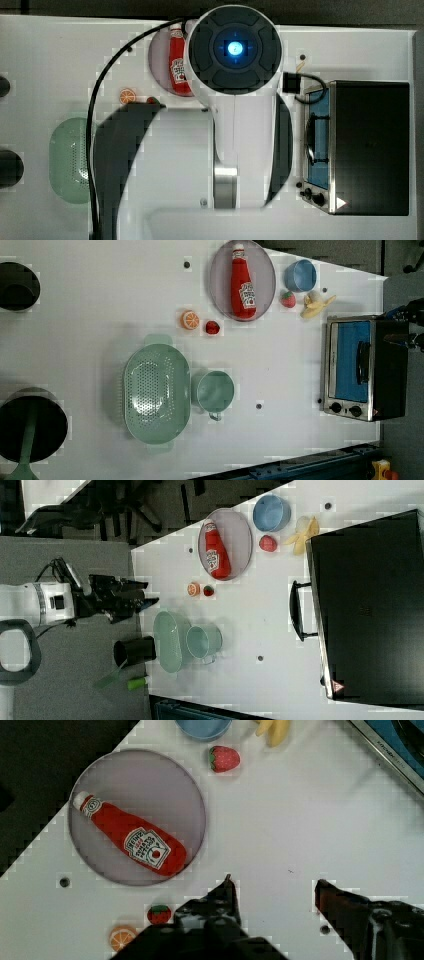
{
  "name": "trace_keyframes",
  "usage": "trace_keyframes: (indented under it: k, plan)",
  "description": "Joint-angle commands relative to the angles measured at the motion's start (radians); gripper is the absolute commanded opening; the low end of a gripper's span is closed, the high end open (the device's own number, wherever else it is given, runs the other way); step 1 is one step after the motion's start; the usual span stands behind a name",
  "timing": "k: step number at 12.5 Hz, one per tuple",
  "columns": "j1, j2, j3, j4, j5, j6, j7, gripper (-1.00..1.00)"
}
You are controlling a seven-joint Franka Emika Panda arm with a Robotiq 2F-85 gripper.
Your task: Flap open oven.
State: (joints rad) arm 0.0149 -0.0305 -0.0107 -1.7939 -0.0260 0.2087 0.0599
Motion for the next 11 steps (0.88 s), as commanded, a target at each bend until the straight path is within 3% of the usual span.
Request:
trace_keyframes:
  k: [1,3,5,6,11]
  plan:
    - [-0.020,-0.347,-0.035,-0.147,0.017,-0.186,-0.060,0.58]
    - [-0.020,-0.347,-0.035,-0.147,0.017,-0.186,-0.060,0.99]
    - [-0.020,-0.347,-0.035,-0.147,0.017,-0.186,-0.060,1.00]
    - [-0.020,-0.347,-0.035,-0.147,0.017,-0.186,-0.060,0.90]
    - [-0.021,-0.346,-0.036,-0.150,0.017,-0.186,-0.060,-0.31]
